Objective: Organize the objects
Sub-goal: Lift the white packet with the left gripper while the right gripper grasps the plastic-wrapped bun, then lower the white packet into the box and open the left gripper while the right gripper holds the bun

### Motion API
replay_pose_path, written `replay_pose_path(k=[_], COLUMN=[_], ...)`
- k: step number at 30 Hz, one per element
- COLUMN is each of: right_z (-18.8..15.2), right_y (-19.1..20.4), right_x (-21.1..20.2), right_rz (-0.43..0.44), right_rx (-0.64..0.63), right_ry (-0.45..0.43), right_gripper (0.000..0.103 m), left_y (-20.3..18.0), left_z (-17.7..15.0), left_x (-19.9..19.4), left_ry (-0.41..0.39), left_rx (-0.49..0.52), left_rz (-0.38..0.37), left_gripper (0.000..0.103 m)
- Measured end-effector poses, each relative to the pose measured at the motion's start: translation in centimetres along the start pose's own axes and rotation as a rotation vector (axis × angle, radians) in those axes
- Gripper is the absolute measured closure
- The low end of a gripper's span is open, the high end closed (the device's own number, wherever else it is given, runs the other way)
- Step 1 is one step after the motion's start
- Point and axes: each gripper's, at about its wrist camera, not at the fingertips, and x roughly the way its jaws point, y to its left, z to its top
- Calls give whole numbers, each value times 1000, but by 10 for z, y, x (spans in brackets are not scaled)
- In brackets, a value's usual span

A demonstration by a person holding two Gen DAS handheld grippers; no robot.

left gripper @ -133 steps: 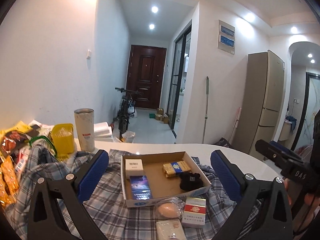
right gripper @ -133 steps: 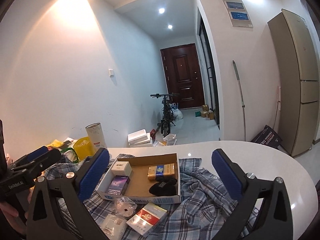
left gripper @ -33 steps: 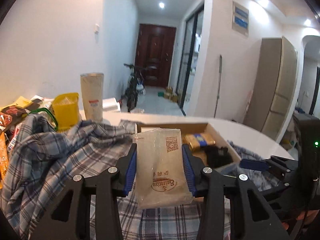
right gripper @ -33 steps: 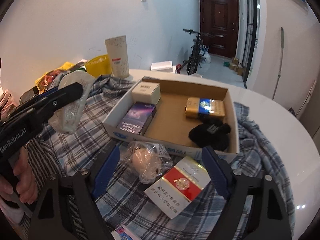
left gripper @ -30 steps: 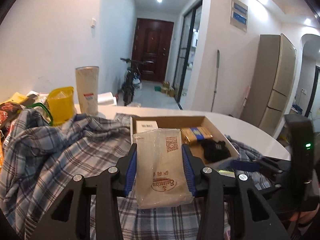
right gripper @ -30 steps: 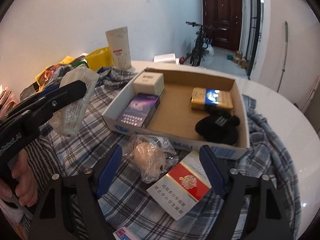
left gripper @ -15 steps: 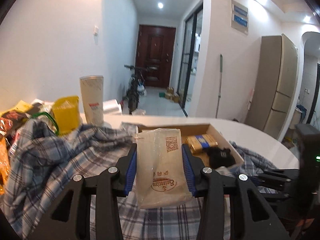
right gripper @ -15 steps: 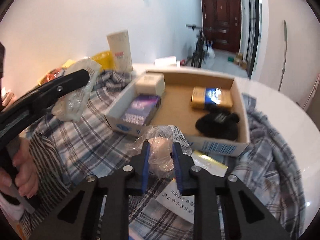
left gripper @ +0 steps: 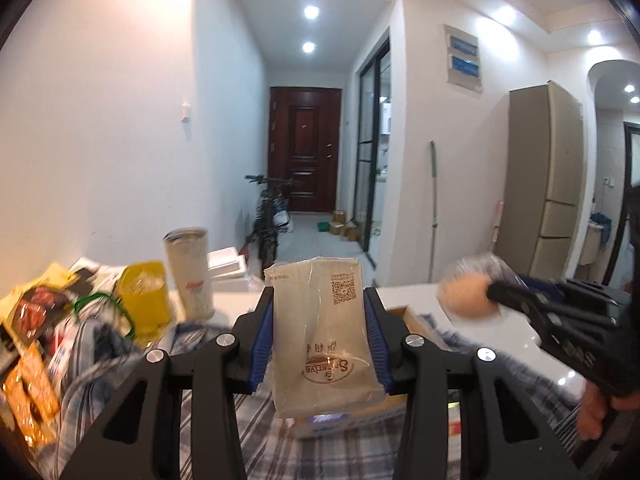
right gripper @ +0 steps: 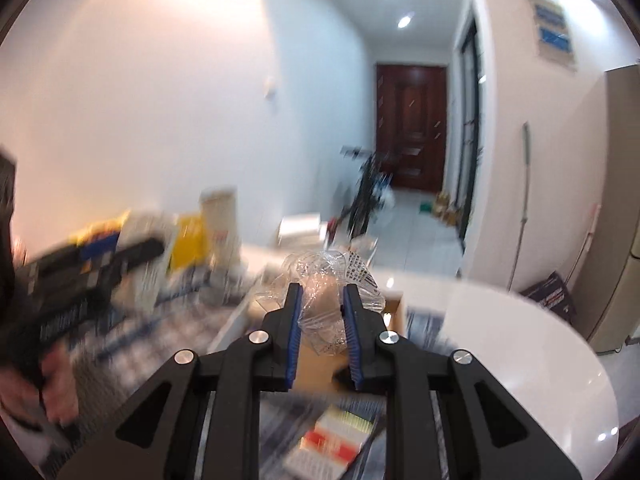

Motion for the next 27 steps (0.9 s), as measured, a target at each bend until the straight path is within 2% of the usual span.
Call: replay_pose_path(k=[5,9,13,17,21,23,27], right_z=[41,44,25,7,-4,-8,-10], right_y=[-22,-31,-40,-34,-42,-46,-65], right_x=[14,33,52,77,94,97,106], right_rz=[-74,-116,-129,-161,-158,-173,-176], right_rx=[178,201,186,55,75,75,99], right_ry=[-81,-89,-72,-17,61,73,94], right_gripper=[84,84,84,84,84,84,84], left_y=[-17,-21,-33,-39,-46,-50,-54], left_z=[38,41,26,8,-12,-27,-54], left_x=[9,34,70,105,138,155,184], left_ry=[-28,52,140,231,295,329,436], left_rx=[-15,-52,4,-9,-30,-26,-37], left_rz=[-24,-65,-30,-33,-13,11,-1], left_gripper=[59,59,59,59,59,59,59])
